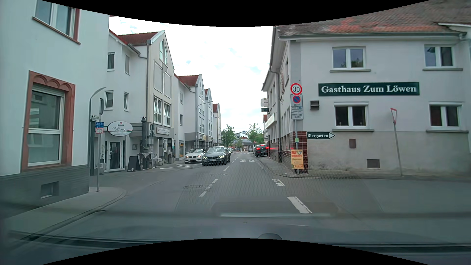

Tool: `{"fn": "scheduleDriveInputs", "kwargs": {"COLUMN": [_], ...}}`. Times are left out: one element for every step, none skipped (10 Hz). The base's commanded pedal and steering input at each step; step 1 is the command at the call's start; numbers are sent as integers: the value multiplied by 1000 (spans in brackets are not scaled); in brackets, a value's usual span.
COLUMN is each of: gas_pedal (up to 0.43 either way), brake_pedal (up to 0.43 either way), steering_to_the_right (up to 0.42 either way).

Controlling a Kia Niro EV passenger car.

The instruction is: Follow the waypoints while adhering to traffic rules and regulations

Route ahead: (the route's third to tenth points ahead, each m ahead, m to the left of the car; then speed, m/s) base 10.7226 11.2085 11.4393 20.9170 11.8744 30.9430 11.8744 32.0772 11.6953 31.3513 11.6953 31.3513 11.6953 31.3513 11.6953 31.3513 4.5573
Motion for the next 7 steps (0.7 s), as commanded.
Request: {"fn": "scheduleDriveInputs", "kwargs": {"gas_pedal": [0, 0, 0, 0, 0, 0, 0], "brake_pedal": [232, 232, 232, 232, 232, 232, 238], "steering_to_the_right": [-5, -5, -4, -5, -4, -5, -5]}}
